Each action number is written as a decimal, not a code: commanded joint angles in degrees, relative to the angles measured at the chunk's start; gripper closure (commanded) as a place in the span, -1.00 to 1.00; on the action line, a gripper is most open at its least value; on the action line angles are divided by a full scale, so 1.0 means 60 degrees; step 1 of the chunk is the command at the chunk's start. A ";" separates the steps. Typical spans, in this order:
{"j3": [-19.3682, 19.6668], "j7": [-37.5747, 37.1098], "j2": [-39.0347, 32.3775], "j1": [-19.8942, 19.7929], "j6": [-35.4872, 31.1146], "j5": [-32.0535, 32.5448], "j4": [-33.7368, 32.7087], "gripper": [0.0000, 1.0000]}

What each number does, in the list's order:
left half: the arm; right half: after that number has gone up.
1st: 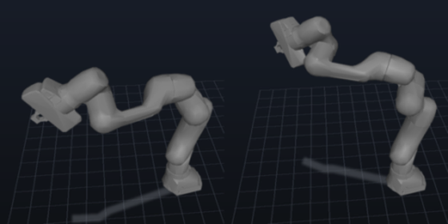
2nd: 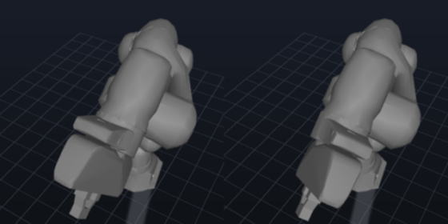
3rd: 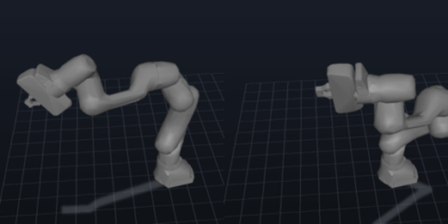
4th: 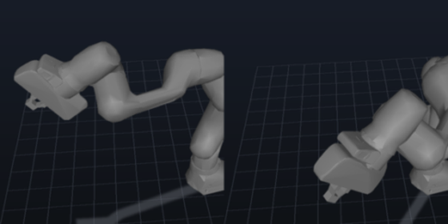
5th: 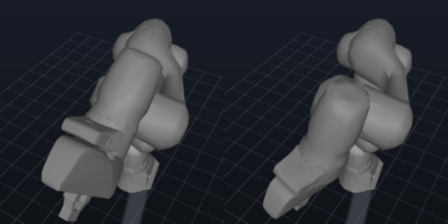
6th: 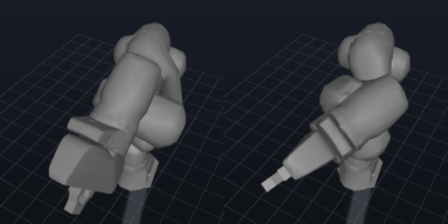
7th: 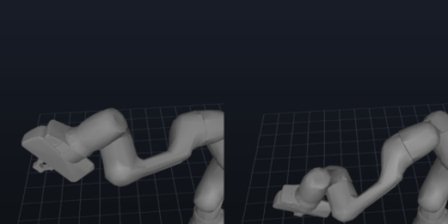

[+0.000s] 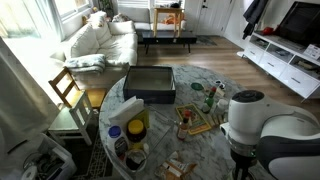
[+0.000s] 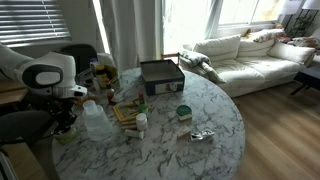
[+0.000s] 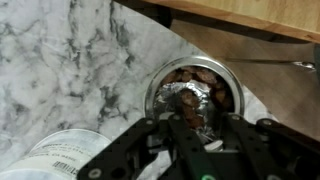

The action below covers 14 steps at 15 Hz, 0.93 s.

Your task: Remove some content from the coffee can and put them in the measuring cup, remove the measuring cup from the upside down positioned frost cold cup top, flip the frost cold cup to position it upright on the table

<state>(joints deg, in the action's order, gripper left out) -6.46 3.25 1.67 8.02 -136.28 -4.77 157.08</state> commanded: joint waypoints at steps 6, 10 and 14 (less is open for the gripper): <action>-0.0013 -0.0288 0.0108 -0.0098 -0.0250 0.0280 0.0093 0.76; 0.0012 -0.0307 0.0368 -0.0151 -0.0141 0.0384 0.0133 0.87; 0.0052 -0.0048 0.0792 -0.0164 0.0256 0.0222 0.0122 0.93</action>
<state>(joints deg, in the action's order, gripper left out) -6.37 2.64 3.35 7.47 -136.66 -3.86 157.05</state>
